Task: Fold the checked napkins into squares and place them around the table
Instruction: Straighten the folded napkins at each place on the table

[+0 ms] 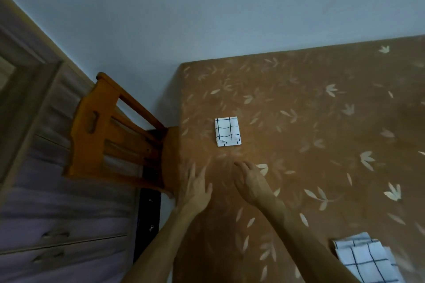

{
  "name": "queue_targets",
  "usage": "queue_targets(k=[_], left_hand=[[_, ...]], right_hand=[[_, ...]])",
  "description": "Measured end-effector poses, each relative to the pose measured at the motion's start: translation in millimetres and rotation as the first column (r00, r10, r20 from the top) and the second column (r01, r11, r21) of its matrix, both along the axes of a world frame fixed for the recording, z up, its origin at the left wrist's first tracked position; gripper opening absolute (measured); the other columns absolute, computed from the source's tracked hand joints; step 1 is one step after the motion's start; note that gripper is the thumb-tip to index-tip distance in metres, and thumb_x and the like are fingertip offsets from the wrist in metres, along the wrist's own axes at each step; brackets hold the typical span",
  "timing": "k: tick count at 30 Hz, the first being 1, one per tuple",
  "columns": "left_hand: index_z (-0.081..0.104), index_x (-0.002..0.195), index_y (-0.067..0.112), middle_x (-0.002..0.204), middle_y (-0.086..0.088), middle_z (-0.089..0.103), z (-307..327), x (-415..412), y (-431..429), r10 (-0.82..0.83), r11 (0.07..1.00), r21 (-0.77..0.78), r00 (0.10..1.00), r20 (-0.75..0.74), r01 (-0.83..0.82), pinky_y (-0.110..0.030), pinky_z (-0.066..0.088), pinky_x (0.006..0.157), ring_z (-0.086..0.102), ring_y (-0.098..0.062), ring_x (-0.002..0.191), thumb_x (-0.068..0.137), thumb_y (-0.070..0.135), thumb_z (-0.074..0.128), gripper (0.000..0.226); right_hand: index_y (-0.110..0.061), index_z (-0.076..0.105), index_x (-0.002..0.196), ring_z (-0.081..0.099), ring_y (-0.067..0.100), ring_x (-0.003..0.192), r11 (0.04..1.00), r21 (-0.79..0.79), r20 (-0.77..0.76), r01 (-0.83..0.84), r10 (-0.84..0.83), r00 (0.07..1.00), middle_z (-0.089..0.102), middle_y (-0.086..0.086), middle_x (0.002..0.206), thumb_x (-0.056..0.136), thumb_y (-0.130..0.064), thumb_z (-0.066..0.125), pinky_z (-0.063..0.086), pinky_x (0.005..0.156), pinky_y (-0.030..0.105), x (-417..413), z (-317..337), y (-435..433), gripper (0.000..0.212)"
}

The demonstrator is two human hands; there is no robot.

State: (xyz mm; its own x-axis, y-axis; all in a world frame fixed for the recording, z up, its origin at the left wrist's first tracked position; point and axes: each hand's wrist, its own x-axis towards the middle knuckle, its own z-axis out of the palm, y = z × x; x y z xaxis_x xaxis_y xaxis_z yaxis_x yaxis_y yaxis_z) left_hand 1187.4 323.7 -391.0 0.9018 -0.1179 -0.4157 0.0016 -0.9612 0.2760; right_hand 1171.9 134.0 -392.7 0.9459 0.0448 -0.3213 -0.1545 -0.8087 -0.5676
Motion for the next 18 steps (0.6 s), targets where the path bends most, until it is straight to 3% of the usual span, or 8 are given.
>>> queue_targets(k=[4, 8, 12, 15, 18], left_hand=[[0.017, 0.158, 0.025, 0.168, -0.009, 0.007, -21, 57, -17, -0.006, 0.998, 0.065, 1.000, -0.004, 0.007, -0.055, 0.019, 0.122, 0.011, -0.033, 0.153, 0.100, 0.046, 0.047, 0.069], [-0.002, 0.160, 0.017, 0.168, -0.015, -0.009, -42, 94, -24, -0.069, 0.986, 0.150, 0.998, 0.003, 0.068, -0.053, 0.013, 0.125, 0.001, -0.035, 0.155, 0.101, 0.051, 0.042, 0.081], [0.006, 0.161, 0.015, 0.168, -0.018, 0.000, -68, 88, -14, -0.112, 0.975, 0.206, 0.982, 0.154, 0.079, -0.052, 0.017, 0.124, 0.006, -0.035, 0.155, 0.101, 0.059, 0.023, 0.076], [0.006, 0.161, 0.016, 0.168, -0.016, 0.001, -80, 84, -5, -0.149, 0.972, 0.211, 0.969, 0.196, 0.107, -0.052, 0.016, 0.124, 0.005, -0.033, 0.156, 0.100, 0.062, 0.014, 0.077], [0.011, 0.160, 0.017, 0.168, -0.015, 0.004, -80, 85, -7, -0.133, 0.978, 0.188, 0.968, 0.213, 0.093, -0.050, 0.016, 0.124, 0.007, -0.031, 0.156, 0.101, 0.060, 0.018, 0.074]], right_hand=[[-0.016, 0.044, 0.145, 0.047, 0.039, 0.126, 0.998, -0.068, 0.065, 0.016, -0.012, 0.998, 0.036, 0.016, 0.153, 0.086, -0.010, 0.058, 0.045, 0.103, 0.049, 48, -12, 2, 0.061], [-0.011, 0.046, 0.145, 0.041, 0.045, 0.134, 0.995, -0.101, 0.150, 0.026, -0.011, 0.989, 0.029, 0.025, 0.158, 0.090, -0.010, 0.061, 0.043, 0.105, 0.054, 88, -21, 6, 0.058], [-0.017, 0.033, 0.153, 0.026, 0.039, 0.146, 0.990, -0.135, 0.119, 0.028, -0.012, 0.993, 0.016, 0.020, 0.164, 0.101, -0.020, 0.052, 0.032, 0.115, 0.049, 126, -39, 6, 0.055], [-0.017, 0.041, 0.147, 0.027, 0.038, 0.145, 0.990, -0.141, 0.131, -0.018, 0.037, 0.991, 0.023, 0.017, 0.162, 0.100, -0.024, 0.053, 0.036, 0.113, 0.051, 136, -56, 8, 0.048], [-0.016, 0.051, 0.137, 0.032, 0.040, 0.145, 0.977, -0.187, 0.126, -0.097, 0.122, 0.984, 0.034, 0.019, 0.157, 0.095, -0.023, 0.061, 0.040, 0.109, 0.052, 125, -67, 12, 0.044]])
